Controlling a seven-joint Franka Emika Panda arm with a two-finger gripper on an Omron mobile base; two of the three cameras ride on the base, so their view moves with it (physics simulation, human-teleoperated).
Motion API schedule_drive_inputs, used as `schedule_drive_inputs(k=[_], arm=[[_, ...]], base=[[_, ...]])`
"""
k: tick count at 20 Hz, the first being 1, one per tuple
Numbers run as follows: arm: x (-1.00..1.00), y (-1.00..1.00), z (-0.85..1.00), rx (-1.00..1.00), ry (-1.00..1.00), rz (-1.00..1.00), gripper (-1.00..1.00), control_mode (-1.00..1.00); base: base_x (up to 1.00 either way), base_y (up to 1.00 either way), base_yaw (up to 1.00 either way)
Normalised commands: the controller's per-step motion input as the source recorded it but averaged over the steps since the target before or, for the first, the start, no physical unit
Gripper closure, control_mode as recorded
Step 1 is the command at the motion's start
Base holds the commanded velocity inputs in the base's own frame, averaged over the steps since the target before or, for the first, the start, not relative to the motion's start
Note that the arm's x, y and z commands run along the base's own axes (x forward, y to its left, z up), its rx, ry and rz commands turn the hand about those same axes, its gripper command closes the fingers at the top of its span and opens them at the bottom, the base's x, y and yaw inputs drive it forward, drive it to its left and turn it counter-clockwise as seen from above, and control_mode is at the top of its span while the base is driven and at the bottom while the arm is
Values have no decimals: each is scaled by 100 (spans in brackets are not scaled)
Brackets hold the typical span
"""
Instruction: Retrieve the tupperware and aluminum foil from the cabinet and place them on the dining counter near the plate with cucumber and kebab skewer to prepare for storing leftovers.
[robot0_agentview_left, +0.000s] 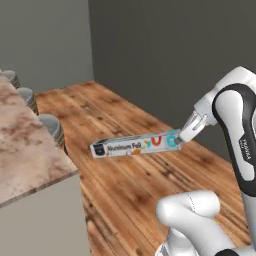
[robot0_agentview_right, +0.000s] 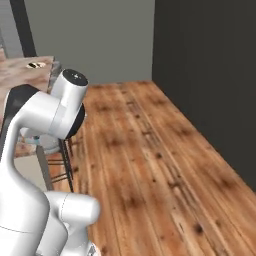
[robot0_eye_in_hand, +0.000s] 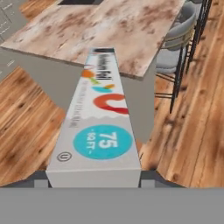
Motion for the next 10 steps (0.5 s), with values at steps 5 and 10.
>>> schedule_drive_inputs(k=[5,10], arm=[[0,0,0,0,0,0,100,100],[0,0,0,0,0,0,100,100]], base=[[100,-71,49],[100,-73,45]])
